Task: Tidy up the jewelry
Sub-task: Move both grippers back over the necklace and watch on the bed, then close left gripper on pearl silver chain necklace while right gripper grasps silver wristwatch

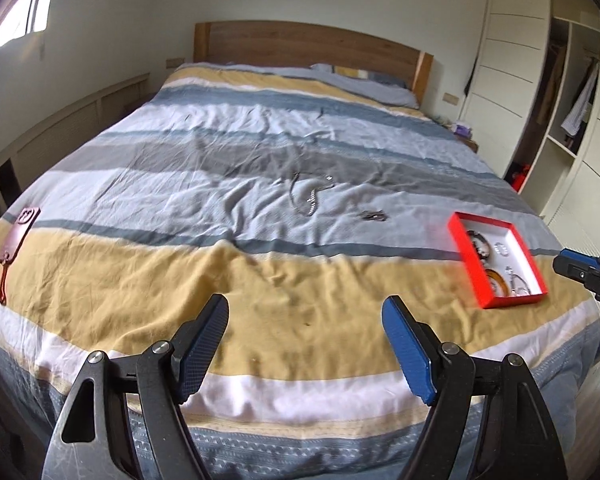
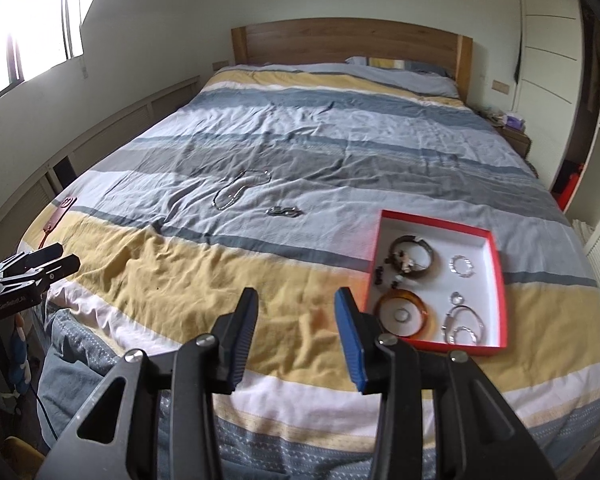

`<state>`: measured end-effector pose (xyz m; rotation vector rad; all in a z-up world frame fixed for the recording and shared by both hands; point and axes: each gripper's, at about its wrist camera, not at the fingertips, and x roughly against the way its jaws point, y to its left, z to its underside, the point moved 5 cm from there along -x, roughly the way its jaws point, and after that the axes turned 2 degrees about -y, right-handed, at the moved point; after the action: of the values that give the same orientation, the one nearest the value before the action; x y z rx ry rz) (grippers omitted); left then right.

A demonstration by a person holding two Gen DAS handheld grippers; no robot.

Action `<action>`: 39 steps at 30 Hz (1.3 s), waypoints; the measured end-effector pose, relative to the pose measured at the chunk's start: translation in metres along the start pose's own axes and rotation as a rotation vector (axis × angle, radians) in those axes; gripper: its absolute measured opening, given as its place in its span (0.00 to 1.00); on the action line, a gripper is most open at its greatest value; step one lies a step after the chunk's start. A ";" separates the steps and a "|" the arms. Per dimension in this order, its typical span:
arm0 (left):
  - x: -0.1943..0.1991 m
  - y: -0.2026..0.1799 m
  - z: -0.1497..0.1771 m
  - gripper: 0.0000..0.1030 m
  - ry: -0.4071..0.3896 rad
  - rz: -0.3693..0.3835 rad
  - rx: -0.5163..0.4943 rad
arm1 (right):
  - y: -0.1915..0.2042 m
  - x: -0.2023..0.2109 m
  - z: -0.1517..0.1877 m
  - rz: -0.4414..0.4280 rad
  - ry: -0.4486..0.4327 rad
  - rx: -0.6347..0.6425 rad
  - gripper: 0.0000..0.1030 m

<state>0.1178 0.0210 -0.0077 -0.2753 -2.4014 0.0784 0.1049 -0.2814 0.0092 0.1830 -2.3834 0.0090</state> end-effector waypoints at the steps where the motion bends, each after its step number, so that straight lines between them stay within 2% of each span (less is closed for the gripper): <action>1: -0.007 0.003 -0.001 0.76 0.009 -0.004 0.006 | 0.001 -0.005 0.000 -0.006 0.005 -0.001 0.37; 12: -0.088 0.016 -0.024 0.78 0.096 -0.005 -0.001 | 0.004 -0.097 -0.014 -0.078 0.108 -0.024 0.37; 25: -0.216 0.005 -0.082 0.78 0.175 0.008 -0.068 | 0.006 -0.213 -0.029 -0.143 0.228 -0.056 0.37; 32: -0.282 -0.001 -0.099 0.79 0.213 0.006 -0.096 | 0.001 -0.264 -0.035 -0.183 0.265 -0.105 0.37; 39: -0.323 -0.004 -0.103 0.79 0.241 0.007 -0.105 | -0.002 -0.302 -0.041 -0.220 0.272 -0.154 0.37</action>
<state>0.4208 -0.0557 -0.1403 -0.3229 -2.1685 -0.0745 0.3509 -0.2423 -0.1666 0.3460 -2.0718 -0.2383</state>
